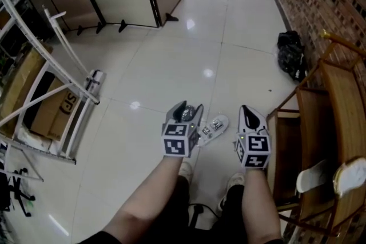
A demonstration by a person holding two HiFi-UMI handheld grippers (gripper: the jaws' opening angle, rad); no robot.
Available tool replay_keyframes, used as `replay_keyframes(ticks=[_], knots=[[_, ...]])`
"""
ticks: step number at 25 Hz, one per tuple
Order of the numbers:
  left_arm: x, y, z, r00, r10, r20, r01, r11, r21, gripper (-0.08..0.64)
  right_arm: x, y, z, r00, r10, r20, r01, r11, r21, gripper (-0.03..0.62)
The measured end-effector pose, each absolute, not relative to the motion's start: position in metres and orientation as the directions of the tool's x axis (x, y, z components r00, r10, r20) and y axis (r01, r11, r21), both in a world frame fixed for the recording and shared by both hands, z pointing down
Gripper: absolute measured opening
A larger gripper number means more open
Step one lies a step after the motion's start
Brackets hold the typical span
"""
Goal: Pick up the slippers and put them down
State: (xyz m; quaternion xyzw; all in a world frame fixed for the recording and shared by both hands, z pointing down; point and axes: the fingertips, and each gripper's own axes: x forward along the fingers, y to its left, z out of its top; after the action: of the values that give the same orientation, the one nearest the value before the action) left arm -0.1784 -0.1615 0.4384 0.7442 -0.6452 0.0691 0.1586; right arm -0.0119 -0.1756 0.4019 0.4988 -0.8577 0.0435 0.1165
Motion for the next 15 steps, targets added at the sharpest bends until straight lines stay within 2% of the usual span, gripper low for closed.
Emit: replay_keyframes(ticks=[3,7,10,15], knots=[[-0.180,-0.157,0.416,0.163,-0.959,0.232,-0.982,-0.136,0.130,0.244,-0.003,-0.175,0.394,-0.465,-0.857,0.223,-0.879,0.476,-0.003,0.011],[-0.183,-0.148,0.385,0.143,-0.982,0.121,-0.989,-0.136,0.061,0.220,0.008,-0.168,0.366,-0.469,-0.876,0.116,-0.883,0.466,-0.056,0.011],[-0.190,-0.142,0.366,0.109,-0.993,0.051,-0.993,-0.107,0.049,0.093,0.011,-0.160,0.350,-0.473,-0.880,0.050,-0.881,0.474,0.004,0.011],[-0.199,-0.136,0.345,0.097,-0.995,-0.019,-0.993,-0.098,0.064,0.005,0.009,-0.153,0.333,-0.479,-0.878,-0.017,-0.878,0.478,0.026,0.009]])
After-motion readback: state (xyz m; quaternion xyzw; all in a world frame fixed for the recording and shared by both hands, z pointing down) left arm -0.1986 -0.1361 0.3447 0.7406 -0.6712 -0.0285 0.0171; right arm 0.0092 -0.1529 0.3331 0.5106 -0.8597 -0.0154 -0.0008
